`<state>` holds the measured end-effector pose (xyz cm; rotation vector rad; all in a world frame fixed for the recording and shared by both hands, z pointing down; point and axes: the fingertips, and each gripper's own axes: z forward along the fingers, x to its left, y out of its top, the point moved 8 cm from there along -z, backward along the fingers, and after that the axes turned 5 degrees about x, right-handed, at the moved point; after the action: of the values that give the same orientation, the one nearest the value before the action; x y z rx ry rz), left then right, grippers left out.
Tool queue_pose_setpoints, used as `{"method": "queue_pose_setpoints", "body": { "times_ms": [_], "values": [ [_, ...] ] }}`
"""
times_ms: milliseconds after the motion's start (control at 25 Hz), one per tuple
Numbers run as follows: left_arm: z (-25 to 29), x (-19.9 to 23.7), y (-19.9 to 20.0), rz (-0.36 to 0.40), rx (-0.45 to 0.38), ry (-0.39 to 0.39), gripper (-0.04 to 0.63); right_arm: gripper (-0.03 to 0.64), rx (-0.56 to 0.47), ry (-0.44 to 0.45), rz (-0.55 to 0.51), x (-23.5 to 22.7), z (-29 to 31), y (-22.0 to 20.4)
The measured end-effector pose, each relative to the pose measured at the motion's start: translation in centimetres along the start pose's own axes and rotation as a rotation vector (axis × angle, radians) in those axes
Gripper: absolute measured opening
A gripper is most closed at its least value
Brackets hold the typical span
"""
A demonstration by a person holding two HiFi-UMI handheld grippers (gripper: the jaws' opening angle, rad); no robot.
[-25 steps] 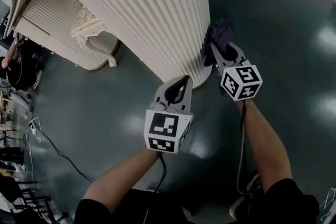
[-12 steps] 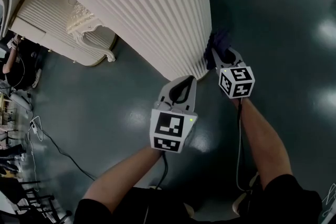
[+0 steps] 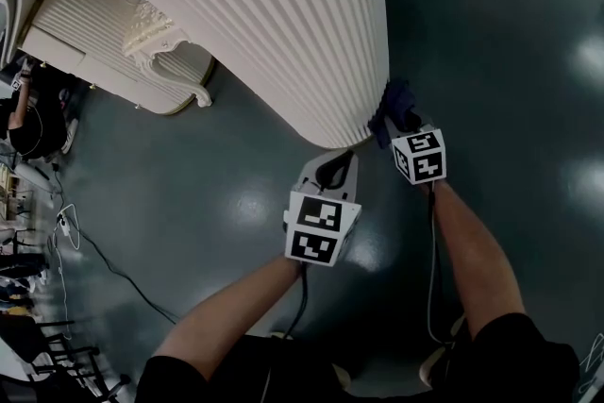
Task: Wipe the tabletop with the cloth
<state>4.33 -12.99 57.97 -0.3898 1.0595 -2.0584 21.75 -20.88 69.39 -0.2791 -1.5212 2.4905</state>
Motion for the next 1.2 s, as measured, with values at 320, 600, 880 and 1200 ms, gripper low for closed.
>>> {"method": "queue_pose_setpoints", "body": {
  "times_ms": [320,600,880,1200],
  "values": [
    [-0.3,-1.3,-0.3,0.027,0.007,-0.037,0.008,0.081,0.249,0.115,-0.026,2.3,2.2,-4.5],
    [-0.9,-0.8,-0.1,0.033,-0.005,-0.014,0.008,0.081,0.158,0.102,-0.144,3.4,0.7,-2.3],
    [-1.7,-0.4,0.8,0.04,-0.036,0.011,0.008,0.081,0.026,0.112,-0.273,5.0,-2.0,1.6],
    [-3.0,0.1,2.7,0.006,-0.089,0.052,0.008,0.081,-0.101,0.076,-0.285,5.7,-4.8,6.1]
  ]
}}
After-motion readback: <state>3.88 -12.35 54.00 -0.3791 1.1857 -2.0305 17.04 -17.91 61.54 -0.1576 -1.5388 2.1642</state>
